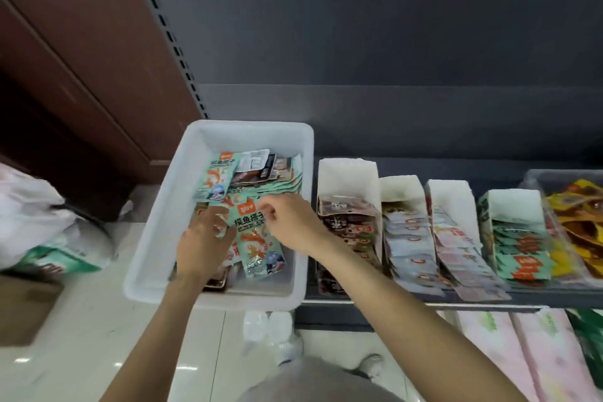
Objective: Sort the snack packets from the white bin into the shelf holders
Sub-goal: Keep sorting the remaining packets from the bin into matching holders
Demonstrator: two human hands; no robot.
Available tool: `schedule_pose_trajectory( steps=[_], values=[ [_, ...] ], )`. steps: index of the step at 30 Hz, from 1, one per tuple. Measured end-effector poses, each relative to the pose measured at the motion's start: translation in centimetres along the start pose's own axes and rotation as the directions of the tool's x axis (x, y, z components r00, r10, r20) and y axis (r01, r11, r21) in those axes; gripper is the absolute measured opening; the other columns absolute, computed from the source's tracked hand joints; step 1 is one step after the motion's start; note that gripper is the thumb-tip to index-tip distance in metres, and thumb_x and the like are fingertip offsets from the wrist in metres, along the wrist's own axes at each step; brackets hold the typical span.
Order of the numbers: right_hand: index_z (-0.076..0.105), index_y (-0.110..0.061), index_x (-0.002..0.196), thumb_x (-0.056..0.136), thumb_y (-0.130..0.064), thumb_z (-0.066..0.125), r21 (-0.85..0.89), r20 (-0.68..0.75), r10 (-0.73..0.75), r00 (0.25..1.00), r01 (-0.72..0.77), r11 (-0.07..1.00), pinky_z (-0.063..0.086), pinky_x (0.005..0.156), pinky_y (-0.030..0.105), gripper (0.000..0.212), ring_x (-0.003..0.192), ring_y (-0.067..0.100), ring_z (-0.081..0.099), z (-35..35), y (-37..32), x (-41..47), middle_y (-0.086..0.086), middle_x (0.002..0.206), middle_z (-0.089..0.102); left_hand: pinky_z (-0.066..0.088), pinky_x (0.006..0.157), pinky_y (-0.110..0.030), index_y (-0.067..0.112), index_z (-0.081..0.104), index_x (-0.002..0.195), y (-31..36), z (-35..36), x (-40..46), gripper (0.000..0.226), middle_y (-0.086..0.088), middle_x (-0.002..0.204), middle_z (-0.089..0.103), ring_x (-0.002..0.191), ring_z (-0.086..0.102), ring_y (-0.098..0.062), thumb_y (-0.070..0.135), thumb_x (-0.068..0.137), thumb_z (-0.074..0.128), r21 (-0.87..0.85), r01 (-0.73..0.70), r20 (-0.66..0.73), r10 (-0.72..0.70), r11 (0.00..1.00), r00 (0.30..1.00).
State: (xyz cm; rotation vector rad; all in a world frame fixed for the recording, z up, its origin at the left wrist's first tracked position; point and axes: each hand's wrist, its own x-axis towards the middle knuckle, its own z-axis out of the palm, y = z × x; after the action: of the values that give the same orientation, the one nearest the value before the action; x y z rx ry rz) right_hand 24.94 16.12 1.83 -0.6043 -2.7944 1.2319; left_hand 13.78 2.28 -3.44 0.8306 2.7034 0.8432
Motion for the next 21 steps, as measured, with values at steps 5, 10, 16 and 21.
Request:
schedule_pose_trajectory(
  steps=[5,10,16,21],
  values=[
    [0.035,-0.002,0.135,0.091,-0.002,0.055,-0.255,0.079,0.253,0.964,-0.226,0.94,0.043,0.067,0.023,0.048,0.096,0.023,0.052,5.4,0.2,5.0,0.015,0.123,0.05,0.045,0.077,-0.033,0.018,0.054,0.118,-2.8,0.2,1.0,0.038,0.0,0.105,0.069,0.094,0.064,-0.026,0.03,0.084,0.066,0.054,0.082,0.162,-0.09,0.995,0.983],
    [0.017,-0.013,0.143,0.085,0.002,0.062,-0.243,0.039,0.376,0.926,-0.357,0.902,0.035,0.048,0.022,0.075,0.07,0.016,0.05,7.5,1.3,6.5,0.015,0.113,0.049,0.039,0.056,-0.017,0.017,0.054,0.122,-3.5,0.6,1.2,0.038,0.009,0.075,0.066,0.068,0.058,-0.009,0.031,0.087,0.063,-0.052,0.109,0.265,-0.092,0.993,0.96],
    [0.033,-0.015,0.137,0.09,-0.019,0.064,-0.148,-0.078,0.269,0.96,-0.278,0.949,0.049,0.06,0.03,0.057,0.076,0.017,0.061,5.3,0.3,5.6,0.0,0.092,0.064,0.042,0.066,-0.021,0.022,0.052,0.127,-2.5,0.0,1.5,0.04,0.003,0.107,0.07,0.075,0.057,-0.004,0.035,0.09,0.06,-0.158,0.134,0.379,-0.065,0.978,0.923],
    [0.052,-0.021,0.118,0.095,-0.016,0.056,0.434,-0.229,0.265,0.937,-0.145,0.889,0.057,0.076,0.038,0.024,0.093,0.019,0.067,1.3,-0.5,2.4,0.002,0.106,0.066,0.053,0.078,-0.027,0.022,0.059,0.119,0.5,-2.0,0.7,0.039,0.004,0.108,0.068,0.096,0.066,-0.016,0.025,0.082,0.071,-0.61,0.306,0.389,-0.06,0.731,0.919]
  ],
)
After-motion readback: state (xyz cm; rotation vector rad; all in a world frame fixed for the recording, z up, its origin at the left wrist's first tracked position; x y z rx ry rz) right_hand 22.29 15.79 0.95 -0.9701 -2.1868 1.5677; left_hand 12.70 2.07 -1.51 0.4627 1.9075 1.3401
